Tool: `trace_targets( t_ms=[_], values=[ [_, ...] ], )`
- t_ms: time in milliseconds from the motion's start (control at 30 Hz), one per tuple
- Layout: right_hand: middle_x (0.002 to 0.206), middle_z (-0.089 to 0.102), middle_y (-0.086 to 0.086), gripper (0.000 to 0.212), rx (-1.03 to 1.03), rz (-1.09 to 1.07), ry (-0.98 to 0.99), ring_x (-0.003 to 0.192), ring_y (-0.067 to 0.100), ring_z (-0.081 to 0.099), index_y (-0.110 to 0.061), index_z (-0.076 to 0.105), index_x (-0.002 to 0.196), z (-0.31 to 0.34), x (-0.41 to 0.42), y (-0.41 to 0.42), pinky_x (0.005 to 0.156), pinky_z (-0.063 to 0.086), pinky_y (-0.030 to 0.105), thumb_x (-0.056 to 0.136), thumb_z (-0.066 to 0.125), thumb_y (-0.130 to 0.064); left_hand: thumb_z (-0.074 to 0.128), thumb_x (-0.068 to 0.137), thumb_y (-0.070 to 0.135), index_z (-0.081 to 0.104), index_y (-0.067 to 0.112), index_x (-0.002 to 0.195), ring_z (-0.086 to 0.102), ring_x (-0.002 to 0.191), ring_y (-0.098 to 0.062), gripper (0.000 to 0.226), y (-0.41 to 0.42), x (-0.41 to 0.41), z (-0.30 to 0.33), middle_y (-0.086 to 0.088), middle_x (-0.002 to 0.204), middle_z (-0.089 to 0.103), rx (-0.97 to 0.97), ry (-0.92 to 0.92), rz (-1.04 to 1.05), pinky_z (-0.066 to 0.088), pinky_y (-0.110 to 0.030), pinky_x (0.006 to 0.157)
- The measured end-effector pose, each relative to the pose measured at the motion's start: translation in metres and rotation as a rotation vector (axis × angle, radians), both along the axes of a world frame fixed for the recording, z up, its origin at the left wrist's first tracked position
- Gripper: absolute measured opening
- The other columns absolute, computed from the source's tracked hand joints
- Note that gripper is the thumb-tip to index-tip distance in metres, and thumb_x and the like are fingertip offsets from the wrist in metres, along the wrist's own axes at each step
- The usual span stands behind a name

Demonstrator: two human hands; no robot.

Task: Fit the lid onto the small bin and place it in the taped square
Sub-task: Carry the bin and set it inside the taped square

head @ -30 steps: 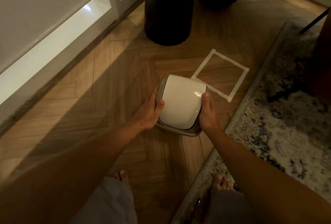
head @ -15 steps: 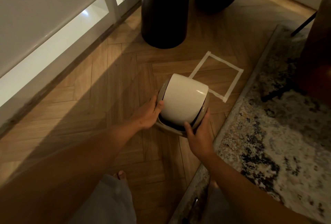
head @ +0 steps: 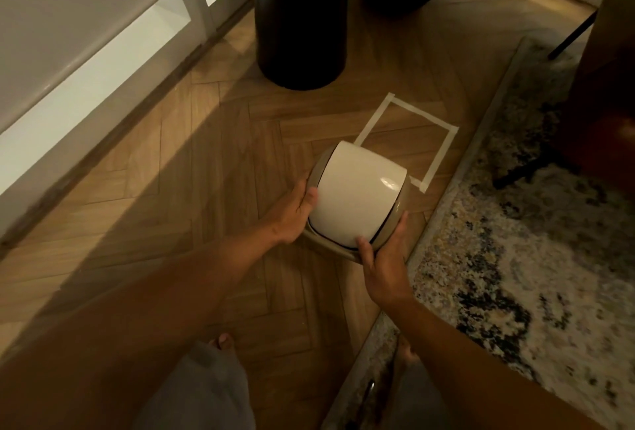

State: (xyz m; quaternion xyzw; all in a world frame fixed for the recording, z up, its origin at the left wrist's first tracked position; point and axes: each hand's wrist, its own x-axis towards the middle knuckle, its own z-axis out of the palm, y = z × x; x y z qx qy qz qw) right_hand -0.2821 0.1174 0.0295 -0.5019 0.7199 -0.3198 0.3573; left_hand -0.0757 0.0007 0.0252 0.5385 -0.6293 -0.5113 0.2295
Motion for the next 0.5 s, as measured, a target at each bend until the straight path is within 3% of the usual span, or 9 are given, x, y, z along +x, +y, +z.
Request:
trace_targets(
  t_ms=[133, 200, 267, 333, 433, 500],
  values=[
    [0.174, 0.013, 0.017, 0.113, 0.01, 0.011, 0.032, 0.159, 0.032, 0.022, -0.011, -0.018, 0.167, 0.006, -0.006, 0.002, 0.123, 0.031, 0.056, 0.093, 0.046, -0.069, 0.02, 0.092, 0.076, 0.013, 0.032, 0.158, 0.022, 0.137, -0.003, 0.08, -0.005, -0.01, 0.007, 0.006, 0.159, 0.028, 0.03, -0.001, -0.03, 0.016, -0.023, 0.112],
    [0.175, 0.009, 0.015, 0.109, 0.016, 0.034, 0.055, 0.16, 0.031, 0.018, -0.01, -0.015, 0.167, 0.009, -0.012, 0.006, 0.124, 0.029, 0.056, 0.096, 0.047, -0.065, 0.023, 0.101, 0.055, 0.012, 0.024, 0.159, 0.017, 0.138, -0.001, 0.067, -0.006, -0.012, 0.011, 0.002, 0.161, 0.023, 0.019, 0.006, -0.04, 0.013, -0.009, 0.109],
    [0.175, 0.012, 0.011, 0.102, 0.017, 0.062, 0.046, 0.16, 0.029, 0.019, -0.012, -0.008, 0.169, 0.015, -0.019, 0.009, 0.123, 0.032, 0.055, 0.101, 0.05, -0.061, 0.024, 0.108, 0.039, 0.011, 0.021, 0.158, 0.016, 0.135, 0.001, 0.055, -0.009, -0.013, 0.016, 0.006, 0.156, 0.022, 0.028, 0.028, -0.063, 0.012, 0.008, 0.096],
    [0.17, 0.022, 0.009, 0.092, -0.018, 0.067, 0.065, 0.156, 0.027, 0.029, -0.011, 0.006, 0.169, 0.023, -0.029, 0.004, 0.12, 0.038, 0.053, 0.104, 0.057, -0.053, 0.025, 0.109, 0.033, 0.01, 0.022, 0.157, 0.016, 0.133, 0.003, 0.051, -0.011, -0.016, 0.021, 0.013, 0.148, 0.02, 0.05, 0.038, -0.098, 0.013, 0.013, 0.089],
    [0.169, 0.021, 0.008, 0.09, -0.073, 0.06, 0.153, 0.155, 0.024, 0.028, -0.013, 0.015, 0.168, 0.042, -0.044, -0.016, 0.122, 0.036, 0.051, 0.101, 0.061, -0.053, 0.027, 0.109, 0.033, 0.02, 0.017, 0.157, 0.023, 0.134, -0.001, 0.051, -0.01, -0.02, 0.027, 0.013, 0.144, 0.028, 0.09, 0.064, -0.085, 0.019, 0.011, 0.087],
    [0.172, 0.016, 0.008, 0.096, -0.118, 0.092, 0.233, 0.158, 0.008, 0.015, -0.014, 0.018, 0.166, 0.054, -0.053, -0.035, 0.124, 0.03, 0.044, 0.096, 0.061, -0.064, 0.029, 0.109, 0.035, 0.031, 0.015, 0.154, 0.032, 0.136, -0.009, 0.05, -0.012, -0.02, 0.031, 0.007, 0.143, 0.039, 0.112, 0.085, -0.045, 0.027, 0.0, 0.096]
  ],
)
